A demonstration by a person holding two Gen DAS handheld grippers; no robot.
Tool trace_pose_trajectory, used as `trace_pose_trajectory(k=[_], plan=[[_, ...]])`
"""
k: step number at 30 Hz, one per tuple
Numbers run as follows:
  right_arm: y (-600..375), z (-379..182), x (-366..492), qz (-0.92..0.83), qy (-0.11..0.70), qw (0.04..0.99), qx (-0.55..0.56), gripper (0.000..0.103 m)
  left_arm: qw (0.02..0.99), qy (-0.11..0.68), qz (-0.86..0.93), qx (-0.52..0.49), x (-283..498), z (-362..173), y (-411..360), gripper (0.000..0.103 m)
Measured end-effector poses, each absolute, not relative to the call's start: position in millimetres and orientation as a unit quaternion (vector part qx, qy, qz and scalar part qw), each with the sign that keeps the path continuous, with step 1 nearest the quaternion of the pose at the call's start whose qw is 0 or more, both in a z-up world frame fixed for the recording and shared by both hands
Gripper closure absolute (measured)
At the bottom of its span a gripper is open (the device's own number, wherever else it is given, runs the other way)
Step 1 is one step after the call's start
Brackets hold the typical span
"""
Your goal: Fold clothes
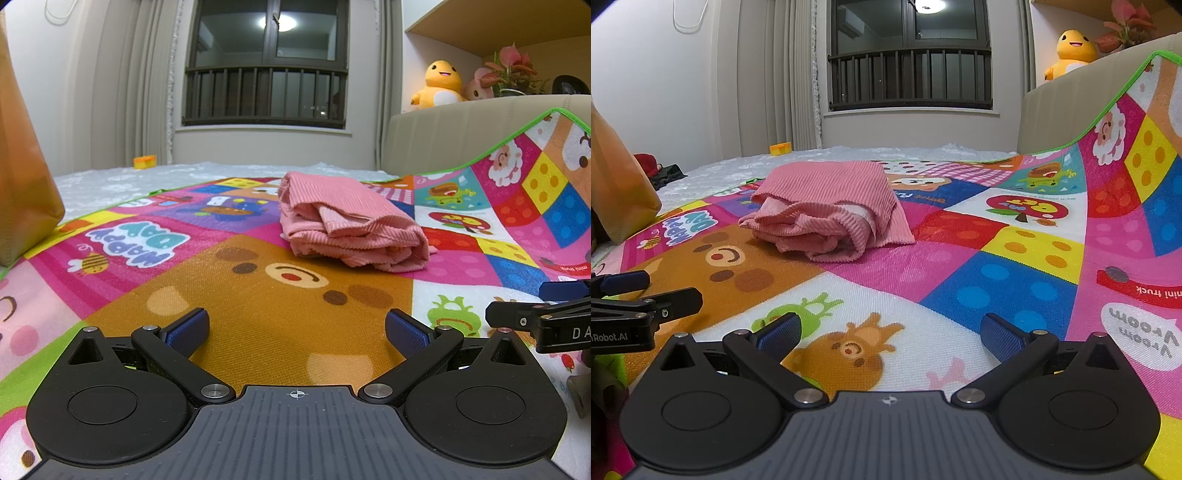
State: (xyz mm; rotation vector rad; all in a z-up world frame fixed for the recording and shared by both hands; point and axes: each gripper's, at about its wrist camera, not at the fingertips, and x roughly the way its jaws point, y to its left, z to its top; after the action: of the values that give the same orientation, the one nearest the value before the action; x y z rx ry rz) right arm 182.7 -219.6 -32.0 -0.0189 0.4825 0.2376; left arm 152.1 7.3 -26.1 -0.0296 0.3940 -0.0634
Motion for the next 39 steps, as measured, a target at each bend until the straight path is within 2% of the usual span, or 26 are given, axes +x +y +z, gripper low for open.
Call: trace_pose_trajectory(k=[39], plan=[[-220.6,-32.2,183.3,0.118,0.242,0.963,-0.01,0.0,0.974,0.227,-0.018,-0.025,159.4,-27.5,8.7,0.0]])
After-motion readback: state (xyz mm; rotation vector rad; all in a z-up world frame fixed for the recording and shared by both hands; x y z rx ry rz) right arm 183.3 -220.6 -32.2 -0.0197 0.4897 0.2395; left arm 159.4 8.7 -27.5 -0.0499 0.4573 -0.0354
